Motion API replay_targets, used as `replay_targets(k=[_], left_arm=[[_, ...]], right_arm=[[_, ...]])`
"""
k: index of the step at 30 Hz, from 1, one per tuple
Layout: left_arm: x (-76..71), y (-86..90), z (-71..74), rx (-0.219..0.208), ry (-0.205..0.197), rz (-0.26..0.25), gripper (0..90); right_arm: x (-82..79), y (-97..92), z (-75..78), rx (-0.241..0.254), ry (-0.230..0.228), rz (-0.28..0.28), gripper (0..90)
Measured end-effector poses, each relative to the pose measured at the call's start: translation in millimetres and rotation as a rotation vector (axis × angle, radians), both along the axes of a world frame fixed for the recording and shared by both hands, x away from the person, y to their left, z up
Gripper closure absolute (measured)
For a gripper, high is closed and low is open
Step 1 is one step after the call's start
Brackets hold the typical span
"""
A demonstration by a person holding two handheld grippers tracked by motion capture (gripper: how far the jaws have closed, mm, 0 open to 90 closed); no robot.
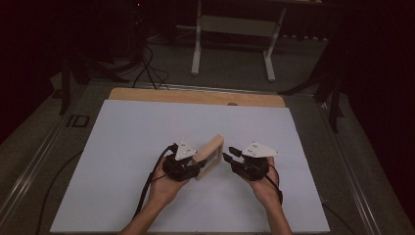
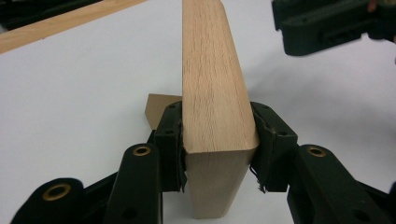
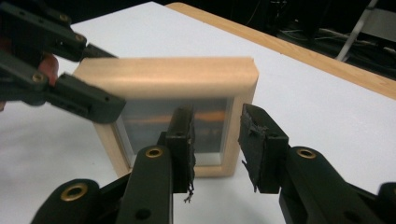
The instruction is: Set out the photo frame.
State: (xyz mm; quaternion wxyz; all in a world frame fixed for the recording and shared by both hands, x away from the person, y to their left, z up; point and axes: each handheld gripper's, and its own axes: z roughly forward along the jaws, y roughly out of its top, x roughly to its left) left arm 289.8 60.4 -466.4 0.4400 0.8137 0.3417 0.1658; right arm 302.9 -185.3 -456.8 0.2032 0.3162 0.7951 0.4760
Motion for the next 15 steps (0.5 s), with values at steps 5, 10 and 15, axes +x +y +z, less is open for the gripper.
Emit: replay_targets(k=[5,10,15], left_arm=[[-0.3,0.1,-0.5,0.000,-0.005,-0.013,59.9],[-1.9,-1.2,-0.8,0.012,-0.018,-0.026,59.9],[-3.2,-2.1,-1.3,0.019,-0.031,-0.031,59.9]], right_arm=[[0.7,2.2,5.1,0.008,-0.018,-0.005,65.8],[4.1,4.6,10.3,0.022,-0.038,-0.016,73.0],[10.2,9.3,10.3,0.025,-0.053,-0.038,85.7]])
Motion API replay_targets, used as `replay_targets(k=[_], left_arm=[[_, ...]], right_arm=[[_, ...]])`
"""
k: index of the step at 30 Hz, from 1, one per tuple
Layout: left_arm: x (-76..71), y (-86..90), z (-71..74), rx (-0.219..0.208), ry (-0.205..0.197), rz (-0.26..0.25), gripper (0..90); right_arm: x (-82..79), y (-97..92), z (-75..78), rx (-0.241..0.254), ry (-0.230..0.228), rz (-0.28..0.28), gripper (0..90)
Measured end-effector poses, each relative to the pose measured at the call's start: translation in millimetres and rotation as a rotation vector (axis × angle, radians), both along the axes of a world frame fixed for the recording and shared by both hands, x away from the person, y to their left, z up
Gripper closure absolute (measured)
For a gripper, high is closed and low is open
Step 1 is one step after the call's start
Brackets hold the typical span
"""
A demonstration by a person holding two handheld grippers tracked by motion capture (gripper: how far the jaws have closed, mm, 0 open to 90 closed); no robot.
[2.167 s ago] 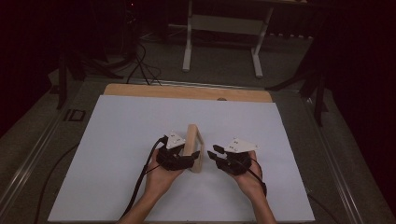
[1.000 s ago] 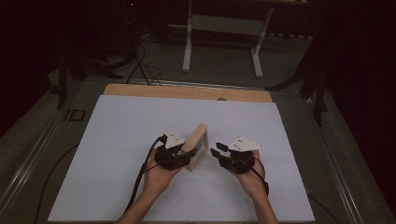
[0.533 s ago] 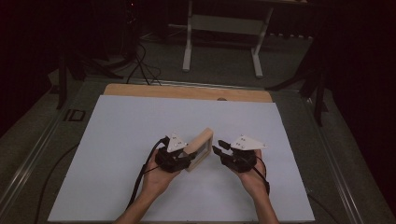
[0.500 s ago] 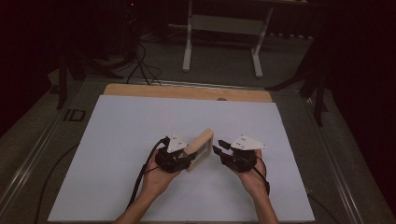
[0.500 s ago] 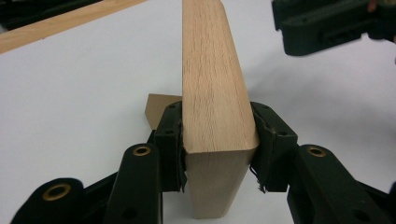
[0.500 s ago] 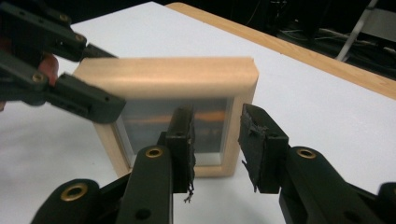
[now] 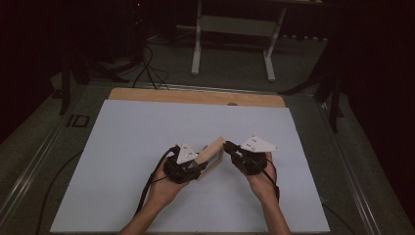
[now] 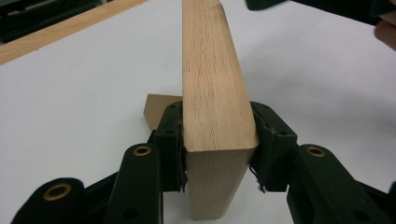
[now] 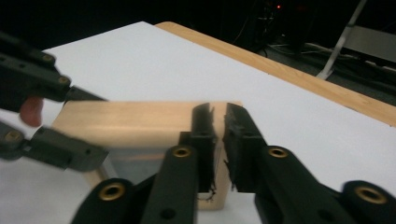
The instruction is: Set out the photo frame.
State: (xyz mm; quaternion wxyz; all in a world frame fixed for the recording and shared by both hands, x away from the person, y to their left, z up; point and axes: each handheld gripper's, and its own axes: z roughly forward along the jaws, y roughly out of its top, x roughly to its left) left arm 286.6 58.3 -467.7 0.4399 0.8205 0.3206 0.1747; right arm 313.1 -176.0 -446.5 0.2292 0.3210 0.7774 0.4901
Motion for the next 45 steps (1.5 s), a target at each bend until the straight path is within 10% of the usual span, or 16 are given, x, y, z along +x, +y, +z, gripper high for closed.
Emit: replay_targets(k=[25,45], left_arm=[[-3.2,2.0,-1.3,0.017,-0.033,-0.049,60.0],[0.9,8.9,-2.4,0.024,-0.036,-0.012,55.9]], right_arm=[[41.7,27.6,-1.6,-0.031,0.015,-0.034,89.8],[40.0,26.7,-3.5,-0.067,0.046,-0.039,89.9]])
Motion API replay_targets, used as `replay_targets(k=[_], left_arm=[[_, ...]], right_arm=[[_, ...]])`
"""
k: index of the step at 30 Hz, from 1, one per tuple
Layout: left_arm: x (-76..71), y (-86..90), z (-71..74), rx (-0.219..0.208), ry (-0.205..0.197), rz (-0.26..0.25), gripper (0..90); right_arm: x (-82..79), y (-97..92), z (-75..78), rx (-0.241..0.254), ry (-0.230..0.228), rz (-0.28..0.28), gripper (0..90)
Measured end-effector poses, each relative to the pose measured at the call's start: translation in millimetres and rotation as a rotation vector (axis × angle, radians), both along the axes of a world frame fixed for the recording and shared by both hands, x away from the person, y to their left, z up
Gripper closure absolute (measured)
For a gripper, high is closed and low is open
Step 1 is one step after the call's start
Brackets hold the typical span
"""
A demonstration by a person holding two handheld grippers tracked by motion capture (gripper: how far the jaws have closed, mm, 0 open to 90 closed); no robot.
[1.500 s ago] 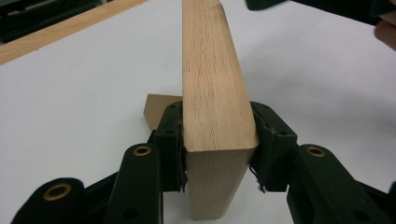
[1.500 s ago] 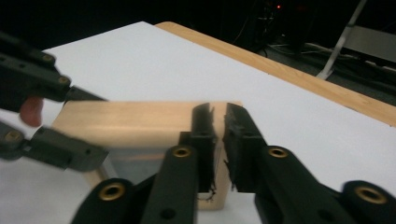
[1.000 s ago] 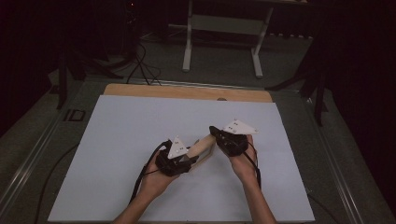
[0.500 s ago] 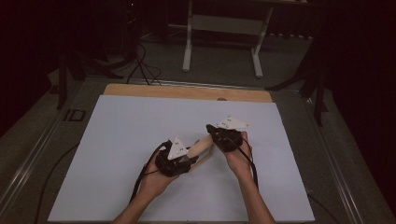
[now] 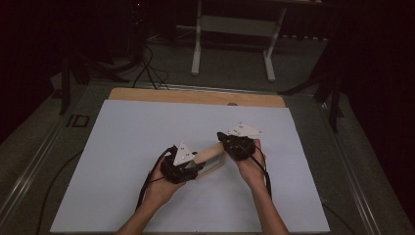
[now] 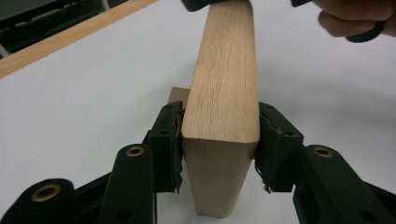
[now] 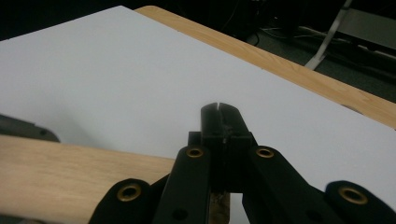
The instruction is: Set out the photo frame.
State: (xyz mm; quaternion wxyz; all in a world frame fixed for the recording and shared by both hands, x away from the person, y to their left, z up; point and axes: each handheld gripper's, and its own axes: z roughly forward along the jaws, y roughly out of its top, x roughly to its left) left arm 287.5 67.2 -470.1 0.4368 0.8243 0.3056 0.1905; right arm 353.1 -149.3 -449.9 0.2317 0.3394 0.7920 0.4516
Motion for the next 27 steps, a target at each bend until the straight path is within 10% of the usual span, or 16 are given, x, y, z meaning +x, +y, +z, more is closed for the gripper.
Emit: replay_targets(k=[22,27], left_arm=[[8.4,6.3,-5.3,0.010,0.010,0.063,54.1],[8.5,6.8,-5.9,0.005,0.010,0.066,54.1]], right_arm=[[-11.1,-7.0,4.0,-0.036,0.003,0.015,89.4],[-12.3,-11.4,7.7,-0.003,0.001,0.036,73.8]])
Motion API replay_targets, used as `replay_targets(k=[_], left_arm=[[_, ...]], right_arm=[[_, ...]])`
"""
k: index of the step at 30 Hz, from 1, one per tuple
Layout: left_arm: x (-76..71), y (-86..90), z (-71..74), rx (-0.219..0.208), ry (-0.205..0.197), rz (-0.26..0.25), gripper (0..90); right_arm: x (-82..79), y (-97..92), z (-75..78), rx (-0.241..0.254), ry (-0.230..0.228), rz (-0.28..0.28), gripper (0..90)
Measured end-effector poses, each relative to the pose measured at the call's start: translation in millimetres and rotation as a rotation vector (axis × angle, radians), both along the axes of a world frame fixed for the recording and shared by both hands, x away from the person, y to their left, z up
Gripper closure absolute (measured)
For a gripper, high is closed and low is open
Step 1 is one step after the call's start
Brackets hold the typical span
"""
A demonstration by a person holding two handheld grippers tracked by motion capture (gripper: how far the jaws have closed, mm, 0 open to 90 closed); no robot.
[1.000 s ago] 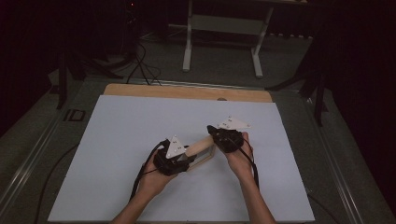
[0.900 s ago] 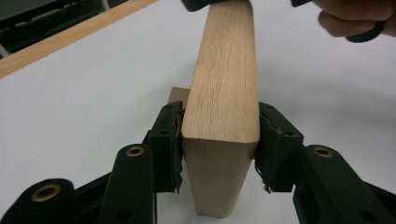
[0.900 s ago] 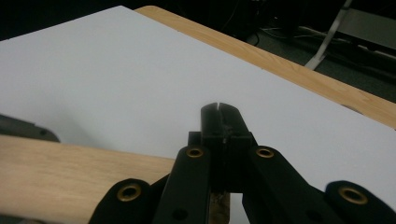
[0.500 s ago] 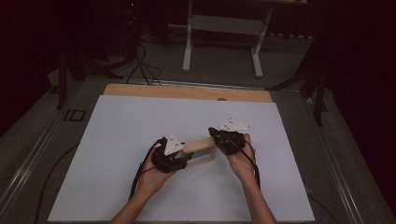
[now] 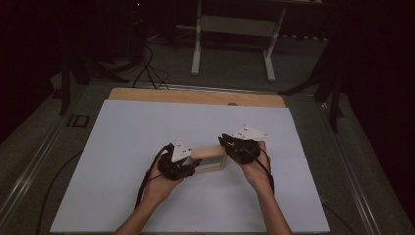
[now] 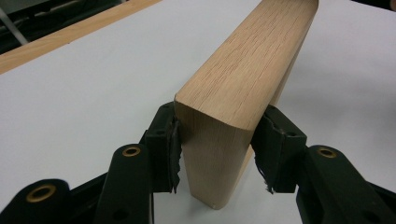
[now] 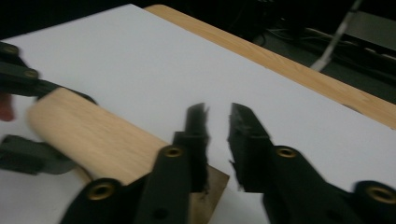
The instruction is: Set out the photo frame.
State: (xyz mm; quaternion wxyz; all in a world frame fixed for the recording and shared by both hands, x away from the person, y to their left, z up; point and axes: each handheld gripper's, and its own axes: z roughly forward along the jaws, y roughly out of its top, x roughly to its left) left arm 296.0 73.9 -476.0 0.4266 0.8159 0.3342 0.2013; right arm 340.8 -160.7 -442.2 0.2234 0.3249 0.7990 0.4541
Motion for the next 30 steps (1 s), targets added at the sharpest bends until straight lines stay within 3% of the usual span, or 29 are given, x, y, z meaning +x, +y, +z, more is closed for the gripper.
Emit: replay_targets(k=[6,14,20,30], left_arm=[[0.0,0.0,-0.2,-0.003,0.002,0.003,54.0],[0.4,0.2,-0.3,-0.001,0.004,0.002,54.0],[0.5,0.3,-0.4,0.002,0.004,0.001,54.0],[1.1,0.7,-0.7,0.004,0.005,0.000,54.1]], right_arm=[[-8.2,-4.5,6.1,0.030,-0.011,0.058,59.4],[-15.1,-12.2,1.4,0.043,0.024,0.114,37.1],[-14.6,-15.7,-7.0,0.033,0.064,0.139,30.2],[-9.5,-14.2,-20.0,0.010,0.110,0.175,29.0]])
